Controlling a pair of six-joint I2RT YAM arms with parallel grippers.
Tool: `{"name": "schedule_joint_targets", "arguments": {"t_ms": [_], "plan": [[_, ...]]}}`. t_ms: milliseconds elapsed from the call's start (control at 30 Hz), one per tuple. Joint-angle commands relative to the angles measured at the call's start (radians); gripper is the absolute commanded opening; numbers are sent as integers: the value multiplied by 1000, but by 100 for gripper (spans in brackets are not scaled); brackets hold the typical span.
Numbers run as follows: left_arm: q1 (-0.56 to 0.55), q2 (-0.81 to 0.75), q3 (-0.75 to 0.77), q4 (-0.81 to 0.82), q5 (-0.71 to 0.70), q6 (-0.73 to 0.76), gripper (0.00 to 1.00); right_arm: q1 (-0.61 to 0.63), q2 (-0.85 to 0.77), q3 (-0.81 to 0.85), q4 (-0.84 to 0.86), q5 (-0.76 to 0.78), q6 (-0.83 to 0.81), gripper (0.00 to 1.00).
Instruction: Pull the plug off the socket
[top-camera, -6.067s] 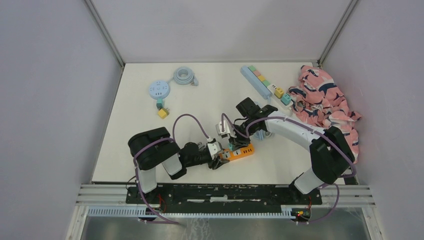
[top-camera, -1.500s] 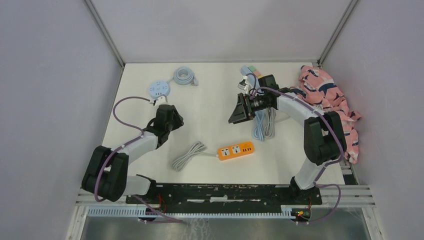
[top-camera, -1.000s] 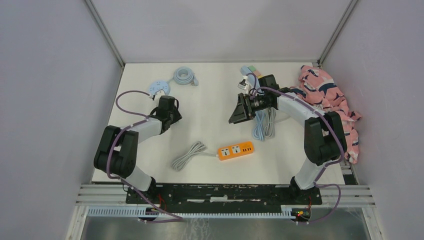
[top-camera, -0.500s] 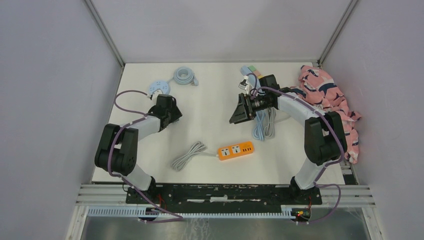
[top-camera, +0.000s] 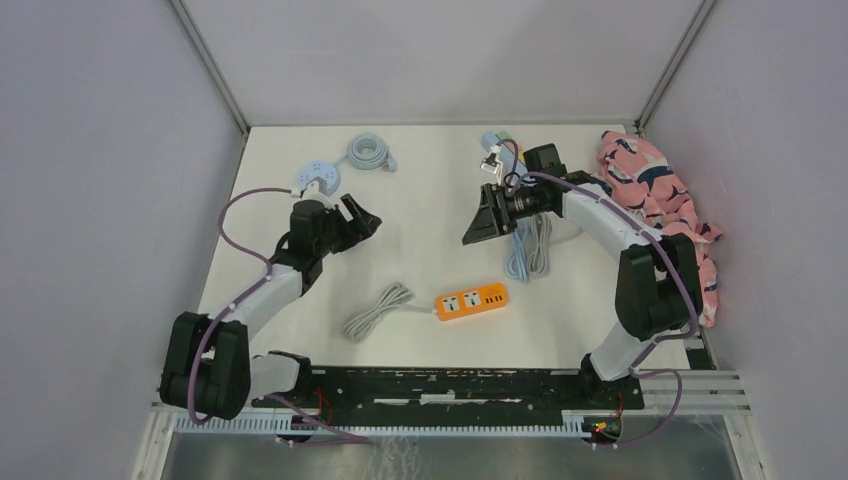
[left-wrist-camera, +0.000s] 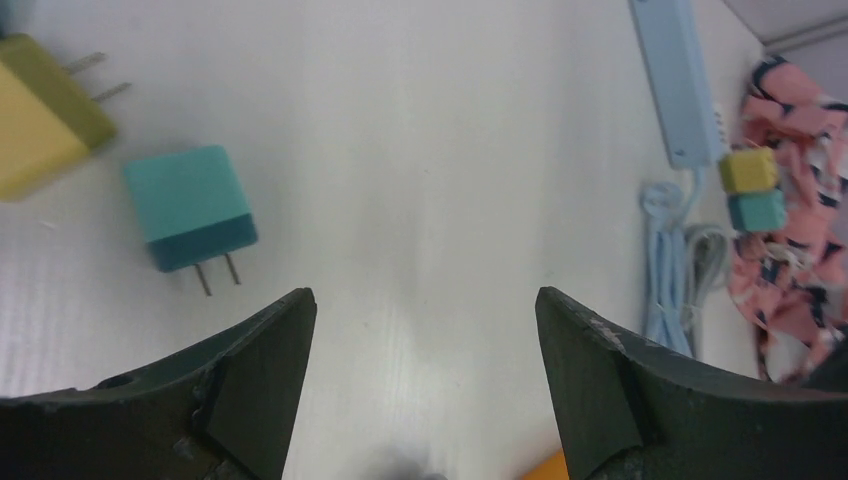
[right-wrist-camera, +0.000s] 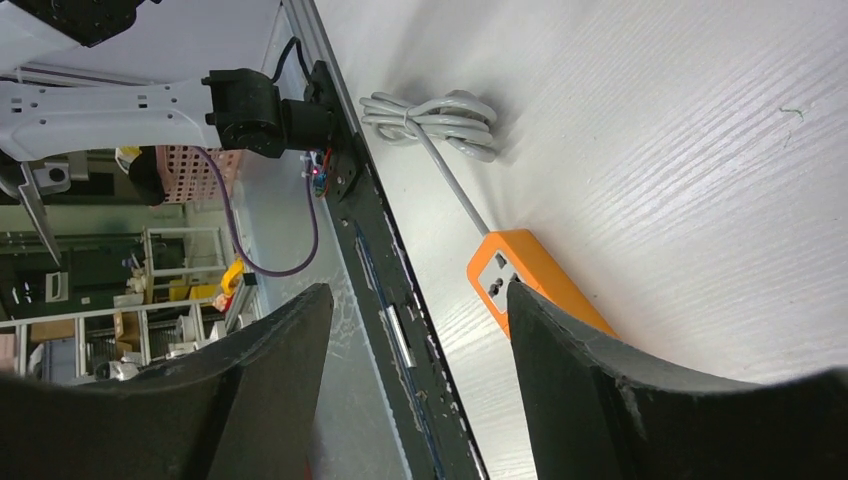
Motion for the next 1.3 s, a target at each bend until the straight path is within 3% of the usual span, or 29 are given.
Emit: {"name": "schedule_joint_targets", "arguments": {"t_ms": [0, 100, 167, 333, 467, 567, 667, 867, 1100, 1267], "plan": [[-3, -72, -79, 255, 354, -37, 88, -8, -61, 48, -31, 20, -68, 70], [-38, -95, -119, 383, 502, -45, 99, -12, -73, 54, -54, 38, -100, 70], [-92, -109, -127, 419, 544, -18, 99, -16, -79, 58, -63, 42, -111, 70], [-291, -122, -147, 446, 506, 88, 99, -34, -84, 64, -75, 35, -124, 70], [-399, -111, -244, 639, 500, 75, 99, -60, -87, 67, -82, 33, -131, 69], [-473, -86, -278, 691, 482, 102, 99, -77, -91, 66, -83, 32, -134, 69], [-563, -59, -260, 625, 423, 193, 99, -91, -91, 67, -85, 33, -135, 69], [-747, 10, -122, 313, 179, 477, 100, -112, -88, 67, -86, 29, -134, 69], [-851, 198, 100, 30, -101, 648, 99, -121, -81, 67, -87, 26, -132, 69], [-866, 364, 267, -137, -185, 711, 95, -123, -79, 65, -85, 26, -131, 69]]}}
